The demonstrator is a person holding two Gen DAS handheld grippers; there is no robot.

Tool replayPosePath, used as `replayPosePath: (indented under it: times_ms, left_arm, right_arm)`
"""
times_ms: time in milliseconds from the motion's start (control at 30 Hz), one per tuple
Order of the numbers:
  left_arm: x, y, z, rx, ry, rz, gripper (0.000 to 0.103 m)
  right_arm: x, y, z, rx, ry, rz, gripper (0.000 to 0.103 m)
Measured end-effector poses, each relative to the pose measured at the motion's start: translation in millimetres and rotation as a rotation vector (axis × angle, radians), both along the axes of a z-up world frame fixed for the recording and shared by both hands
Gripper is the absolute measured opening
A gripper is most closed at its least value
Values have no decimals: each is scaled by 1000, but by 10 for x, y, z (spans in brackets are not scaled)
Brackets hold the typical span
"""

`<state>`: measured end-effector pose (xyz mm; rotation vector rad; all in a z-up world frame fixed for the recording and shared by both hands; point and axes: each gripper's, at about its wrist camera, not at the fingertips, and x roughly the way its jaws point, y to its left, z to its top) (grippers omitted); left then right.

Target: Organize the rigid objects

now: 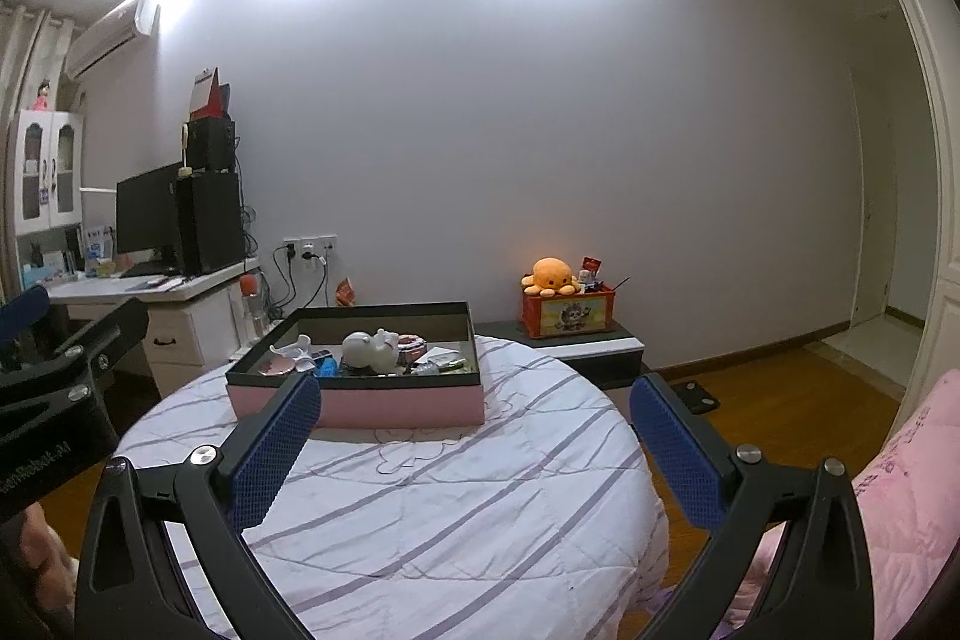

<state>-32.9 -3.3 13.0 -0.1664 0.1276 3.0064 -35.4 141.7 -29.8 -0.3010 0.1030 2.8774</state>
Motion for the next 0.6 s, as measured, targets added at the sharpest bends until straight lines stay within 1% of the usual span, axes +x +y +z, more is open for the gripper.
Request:
replayPosePath:
  times_ms: [200, 300, 467, 600]
  left_arm:
    - [-20, -15, -1, 14, -6, 1, 103]
    - [-25, -9, -3, 13, -10, 3, 103]
    - [-26, -4, 2, 12, -11, 9, 103]
    - [-45, 4, -7, 14, -22, 7, 103]
  right_arm:
    - [2, 6, 14, 1, 10, -8, 103]
    - [-7, -11, 23, 27, 2, -37, 103]
    - [-15, 6, 15, 9, -4, -20, 103]
    - [-23, -7, 9, 16, -7, -17, 103]
